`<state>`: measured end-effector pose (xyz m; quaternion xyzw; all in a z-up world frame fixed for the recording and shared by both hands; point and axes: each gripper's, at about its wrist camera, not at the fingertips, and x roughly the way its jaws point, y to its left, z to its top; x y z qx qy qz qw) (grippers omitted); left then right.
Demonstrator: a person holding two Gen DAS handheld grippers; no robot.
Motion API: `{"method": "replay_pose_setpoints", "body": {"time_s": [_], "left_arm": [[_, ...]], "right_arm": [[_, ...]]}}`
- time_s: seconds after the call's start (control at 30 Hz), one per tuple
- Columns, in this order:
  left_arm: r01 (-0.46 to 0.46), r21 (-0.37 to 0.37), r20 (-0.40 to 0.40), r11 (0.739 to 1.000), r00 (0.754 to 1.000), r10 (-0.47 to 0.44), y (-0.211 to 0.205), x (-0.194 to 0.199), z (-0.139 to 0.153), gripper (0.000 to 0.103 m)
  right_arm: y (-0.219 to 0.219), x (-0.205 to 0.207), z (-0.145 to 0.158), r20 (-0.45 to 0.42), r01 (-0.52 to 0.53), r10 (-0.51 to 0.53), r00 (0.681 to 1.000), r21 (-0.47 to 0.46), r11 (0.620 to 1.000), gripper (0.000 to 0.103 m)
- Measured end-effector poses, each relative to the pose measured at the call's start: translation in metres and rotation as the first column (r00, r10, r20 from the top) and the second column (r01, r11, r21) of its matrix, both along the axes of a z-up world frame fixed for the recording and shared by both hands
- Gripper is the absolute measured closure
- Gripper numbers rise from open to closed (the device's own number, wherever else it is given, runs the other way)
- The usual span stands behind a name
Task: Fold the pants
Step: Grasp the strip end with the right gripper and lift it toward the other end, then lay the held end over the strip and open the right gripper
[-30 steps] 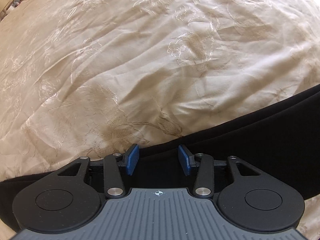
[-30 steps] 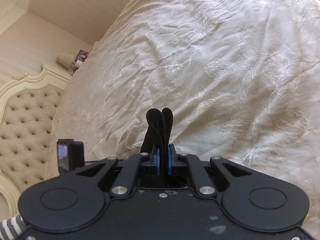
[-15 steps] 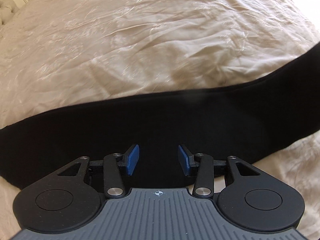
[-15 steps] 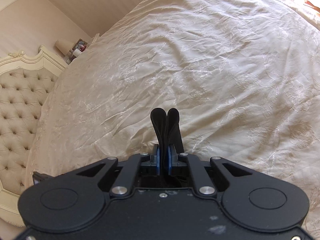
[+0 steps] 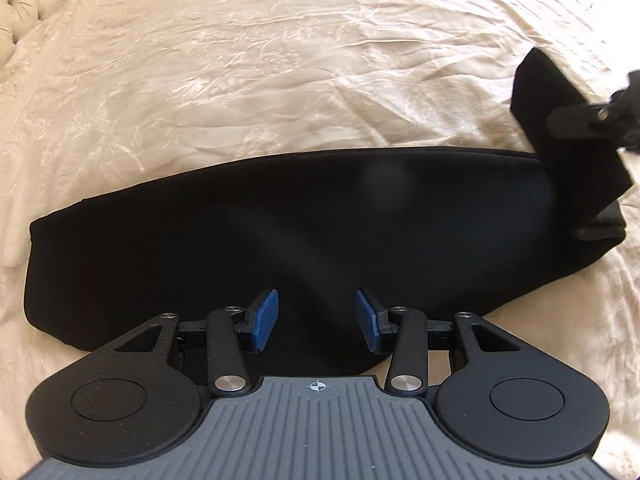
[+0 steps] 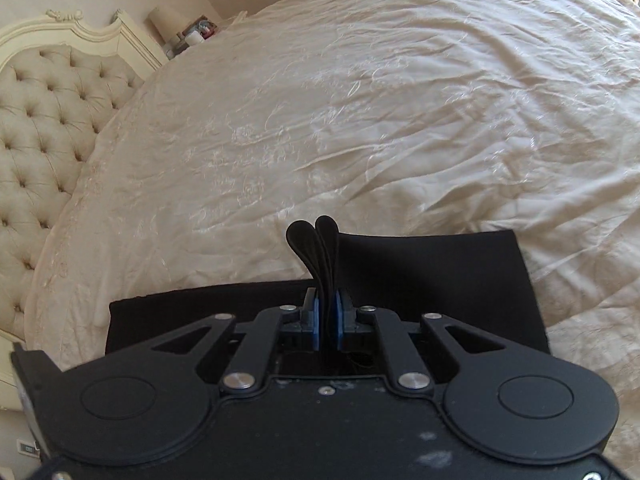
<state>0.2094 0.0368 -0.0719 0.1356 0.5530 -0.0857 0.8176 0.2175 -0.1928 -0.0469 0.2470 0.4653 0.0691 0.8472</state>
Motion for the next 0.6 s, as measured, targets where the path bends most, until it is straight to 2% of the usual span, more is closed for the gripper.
{"method": "replay_pose_setpoints", "body": {"time_s": [0.13,0.27,0.5,0.6], "left_arm": [[-0.006,-0.001,-0.006,1.0,1.0,0.006,0.037,0.006,0.0,0.061],[-0.015,0.001,-0.021,1.0,1.0,0.015,0.067,0.013,-0.005,0.061],[0.005,-0.026,-0.045,1.0,0.999,-0.006,0.084,0.024,-0.012,0.061],[0.019,-0.052,-0.049,0.998,0.999,-0.022,0.08,0.029,-0.011,0.061]], "right_arm": [[0.051,0.005,-0.028,-0.039,-0.004,0.001,0.999,-0.084,0.996,0.094],[0.08,0.014,-0.047,-0.066,0.004,-0.013,0.998,-0.127,0.992,0.094],[0.111,0.025,-0.062,-0.085,0.011,-0.027,0.996,-0.184,0.983,0.092],[0.117,0.027,-0.069,-0.085,0.004,-0.019,0.996,-0.171,0.985,0.079]]}}
